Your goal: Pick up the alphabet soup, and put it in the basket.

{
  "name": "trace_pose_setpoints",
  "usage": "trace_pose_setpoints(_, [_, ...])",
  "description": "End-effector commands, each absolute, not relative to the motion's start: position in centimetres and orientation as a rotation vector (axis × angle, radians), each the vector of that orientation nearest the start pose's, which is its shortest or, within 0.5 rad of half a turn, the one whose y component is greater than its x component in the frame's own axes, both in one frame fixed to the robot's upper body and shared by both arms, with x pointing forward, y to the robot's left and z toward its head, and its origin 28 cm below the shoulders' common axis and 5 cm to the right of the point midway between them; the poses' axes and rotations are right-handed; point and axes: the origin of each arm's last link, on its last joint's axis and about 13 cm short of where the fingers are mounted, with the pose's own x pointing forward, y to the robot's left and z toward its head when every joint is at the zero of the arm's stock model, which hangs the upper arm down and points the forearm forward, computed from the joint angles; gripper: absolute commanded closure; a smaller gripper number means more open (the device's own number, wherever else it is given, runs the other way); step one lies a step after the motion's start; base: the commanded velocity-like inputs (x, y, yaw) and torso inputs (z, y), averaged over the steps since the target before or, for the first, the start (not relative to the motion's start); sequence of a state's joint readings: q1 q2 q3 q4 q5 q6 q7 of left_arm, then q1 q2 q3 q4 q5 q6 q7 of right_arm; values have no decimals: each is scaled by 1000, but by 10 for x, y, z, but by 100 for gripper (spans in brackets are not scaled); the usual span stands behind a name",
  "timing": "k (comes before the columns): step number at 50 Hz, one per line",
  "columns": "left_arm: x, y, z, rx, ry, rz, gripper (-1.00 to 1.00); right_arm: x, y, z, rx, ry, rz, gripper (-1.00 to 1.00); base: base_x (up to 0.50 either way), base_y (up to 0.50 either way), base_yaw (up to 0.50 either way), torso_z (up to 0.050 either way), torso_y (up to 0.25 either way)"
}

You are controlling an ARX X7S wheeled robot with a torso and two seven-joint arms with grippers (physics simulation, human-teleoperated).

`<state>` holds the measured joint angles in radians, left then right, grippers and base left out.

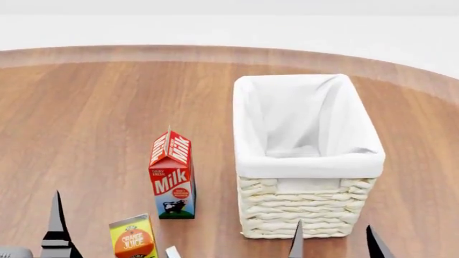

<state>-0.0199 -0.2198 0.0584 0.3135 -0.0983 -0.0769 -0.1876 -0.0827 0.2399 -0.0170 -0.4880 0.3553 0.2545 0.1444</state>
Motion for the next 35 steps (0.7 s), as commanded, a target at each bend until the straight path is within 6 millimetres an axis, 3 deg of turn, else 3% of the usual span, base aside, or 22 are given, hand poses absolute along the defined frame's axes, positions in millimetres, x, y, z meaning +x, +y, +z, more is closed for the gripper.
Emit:
trace_pose_setpoints(1, [204, 243, 92, 65, -279, 123, -100, 155, -131, 105, 74, -28, 66, -100, 0, 0, 0, 0, 0])
trace_pose_setpoints(15, [203, 245, 99, 23, -303, 169, -100, 125, -156, 139, 12, 196, 121, -100, 0, 0, 0, 0, 0])
trace_pose_setpoints(35, [205, 245, 95, 33, -314, 181, -100, 89, -157, 133, -12, 491, 177, -100, 0, 0, 0, 0, 0])
